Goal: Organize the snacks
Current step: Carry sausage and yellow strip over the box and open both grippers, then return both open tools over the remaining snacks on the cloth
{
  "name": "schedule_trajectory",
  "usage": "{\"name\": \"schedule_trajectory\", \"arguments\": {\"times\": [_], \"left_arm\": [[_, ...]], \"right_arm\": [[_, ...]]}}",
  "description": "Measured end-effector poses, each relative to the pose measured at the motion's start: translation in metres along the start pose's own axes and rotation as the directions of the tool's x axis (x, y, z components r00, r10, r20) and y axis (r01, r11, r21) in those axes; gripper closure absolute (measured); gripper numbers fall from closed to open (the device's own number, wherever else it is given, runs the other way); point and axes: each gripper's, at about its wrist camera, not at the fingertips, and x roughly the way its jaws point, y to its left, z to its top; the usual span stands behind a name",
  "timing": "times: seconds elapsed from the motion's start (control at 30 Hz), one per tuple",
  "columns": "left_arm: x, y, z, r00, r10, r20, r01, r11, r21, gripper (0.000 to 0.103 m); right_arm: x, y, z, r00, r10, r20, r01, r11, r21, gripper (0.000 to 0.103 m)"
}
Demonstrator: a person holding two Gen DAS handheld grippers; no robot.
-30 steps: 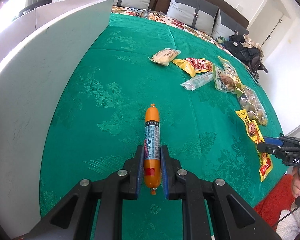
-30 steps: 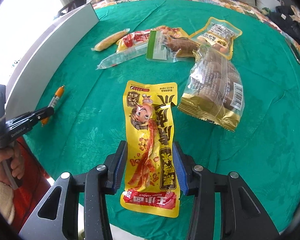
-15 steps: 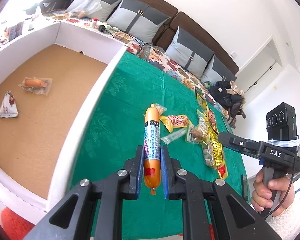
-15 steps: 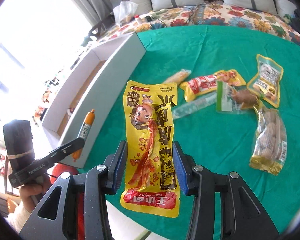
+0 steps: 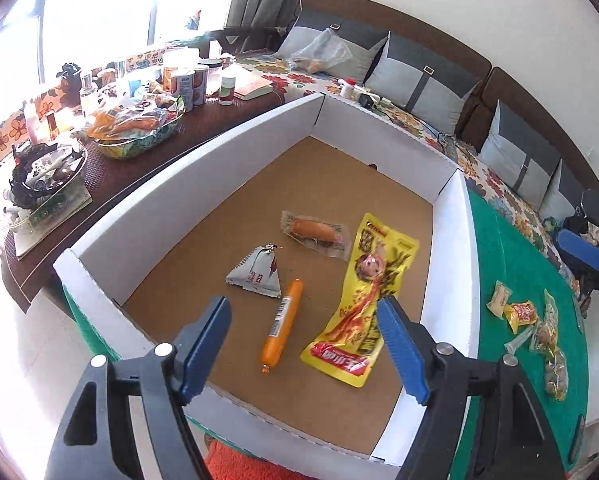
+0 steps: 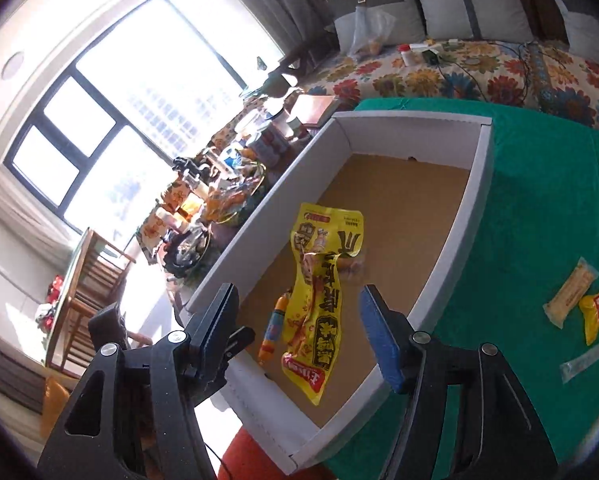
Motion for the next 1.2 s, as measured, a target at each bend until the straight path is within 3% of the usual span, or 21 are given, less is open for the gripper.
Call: {"name": "schedule_trajectory", "arguments": {"times": [0.13, 0.27, 0.37, 0.5, 0.63, 0.7, 0.73, 0.87, 1.07, 1.2], "left_arm": [[-0.004, -0.013, -0.011, 0.998, -0.062, -0.002, 0.062, 0.998, -0.028, 0.023], [-0.015, -0.073, -0.020, 0.987, -0.158, -0.002, 0.158, 0.986, 0.061, 0.021], [-0.014, -0.130, -0.034, 0.972, -0.232, -0.042, 0.235, 0.960, 0.151, 0.013], [0.014, -0.200, -0.072, 0.951, -0.265, -0.160, 0.299, 0.922, 0.247, 0.012], [0.062, -0.246, -0.133, 0.936, -0.204, -0.286, 0.293, 0.903, 0.314, 0.012], [0.079, -0.253, -0.155, 0.936, -0.159, -0.315, 0.265, 0.906, 0.331, 0.012], [0.084, -0.253, -0.162, 0.937, -0.142, -0.318, 0.253, 0.906, 0.339, 0.013], [0.091, -0.248, -0.171, 0.956, -0.090, -0.280, 0.200, 0.896, 0.397, 0.012], [0.093, -0.247, -0.181, 0.970, -0.012, -0.242, 0.136, 0.854, 0.502, 0.011], [0.094, -0.248, -0.187, 0.971, 0.001, -0.238, 0.128, 0.840, 0.527, 0.001]], "right_arm": [[-0.030, -0.038, -0.014, 0.994, -0.105, 0.033, 0.106, 0.994, -0.008, 0.033], [-0.056, -0.092, -0.052, 0.963, -0.268, -0.006, 0.268, 0.962, -0.045, 0.032], [-0.071, -0.139, -0.097, 0.911, -0.408, -0.056, 0.404, 0.911, -0.079, 0.032], [-0.091, -0.188, -0.162, 0.834, -0.542, -0.100, 0.532, 0.839, -0.110, 0.032], [-0.114, -0.217, -0.218, 0.763, -0.639, -0.097, 0.628, 0.769, -0.120, 0.032], [-0.126, -0.229, -0.239, 0.743, -0.663, -0.090, 0.657, 0.749, -0.089, 0.032], [-0.131, -0.235, -0.247, 0.738, -0.669, -0.084, 0.666, 0.743, -0.066, 0.032], [-0.148, -0.247, -0.263, 0.762, -0.648, -0.026, 0.648, 0.761, 0.026, 0.030], [-0.140, -0.247, -0.257, 0.751, -0.660, -0.018, 0.660, 0.751, 0.030, 0.019], [-0.142, -0.248, -0.264, 0.746, -0.665, -0.002, 0.665, 0.746, 0.045, 0.012]]}}
